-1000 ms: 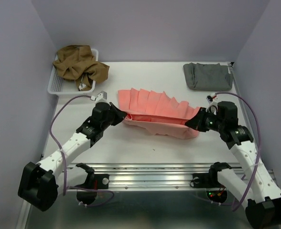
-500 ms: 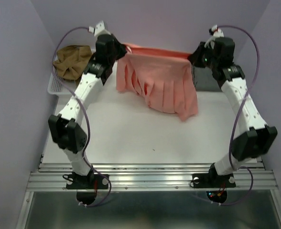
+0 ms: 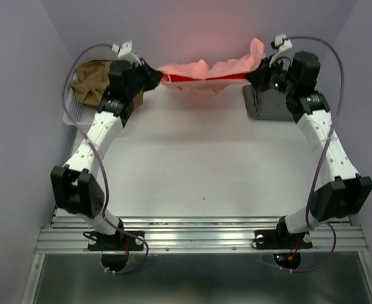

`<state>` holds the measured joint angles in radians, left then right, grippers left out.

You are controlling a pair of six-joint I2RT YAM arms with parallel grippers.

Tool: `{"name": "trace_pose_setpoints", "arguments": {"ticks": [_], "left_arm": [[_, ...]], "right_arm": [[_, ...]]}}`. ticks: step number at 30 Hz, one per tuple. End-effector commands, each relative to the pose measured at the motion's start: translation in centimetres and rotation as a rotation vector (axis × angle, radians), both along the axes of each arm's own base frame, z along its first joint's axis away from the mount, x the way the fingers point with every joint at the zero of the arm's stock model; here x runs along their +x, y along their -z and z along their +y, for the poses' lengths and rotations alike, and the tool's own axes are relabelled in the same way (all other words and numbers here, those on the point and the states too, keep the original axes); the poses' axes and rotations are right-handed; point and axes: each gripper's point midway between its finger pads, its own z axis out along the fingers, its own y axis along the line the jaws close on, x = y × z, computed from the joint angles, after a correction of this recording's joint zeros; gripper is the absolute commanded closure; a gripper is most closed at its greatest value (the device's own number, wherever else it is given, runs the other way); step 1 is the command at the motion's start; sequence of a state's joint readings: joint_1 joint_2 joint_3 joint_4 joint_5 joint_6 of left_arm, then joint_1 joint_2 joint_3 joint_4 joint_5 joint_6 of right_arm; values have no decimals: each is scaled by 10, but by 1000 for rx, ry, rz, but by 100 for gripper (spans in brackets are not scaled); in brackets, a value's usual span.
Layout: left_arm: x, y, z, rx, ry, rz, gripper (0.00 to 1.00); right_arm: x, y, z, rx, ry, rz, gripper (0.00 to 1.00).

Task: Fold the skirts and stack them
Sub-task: Flatten the skirt out

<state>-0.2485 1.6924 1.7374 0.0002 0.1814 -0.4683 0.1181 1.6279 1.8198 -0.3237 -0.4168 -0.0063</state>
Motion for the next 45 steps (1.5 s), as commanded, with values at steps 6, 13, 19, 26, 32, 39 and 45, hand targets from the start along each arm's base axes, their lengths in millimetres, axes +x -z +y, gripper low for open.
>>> {"name": "trace_pose_setpoints", "arguments": {"ticks": [6,13,19,26,32,39,45], "left_arm": [[-120,174,20,-30,-27,290,74],[-214,216,24,158,-109,525,1],[-210,192,41,167,-208,486,1],[-162,179,-5,133,-68,373,1],[-127,269,-27,259,-58,606,1],[-149,335,-25,289,-47,761,1],[-187,361,-17,250,-32,829,1]], "right_arm": [[-130,165,-33,104,97,384,52],[-203,91,-38,168,118,202,15],[-207,85,-10,226,-57,241,0],[-188,148,37,278,-174,431,0],[-175,238,99,101,-160,649,0],[-193,331,129,-30,-146,886,0],[-219,384,104,-131,15,1014,0]]}}
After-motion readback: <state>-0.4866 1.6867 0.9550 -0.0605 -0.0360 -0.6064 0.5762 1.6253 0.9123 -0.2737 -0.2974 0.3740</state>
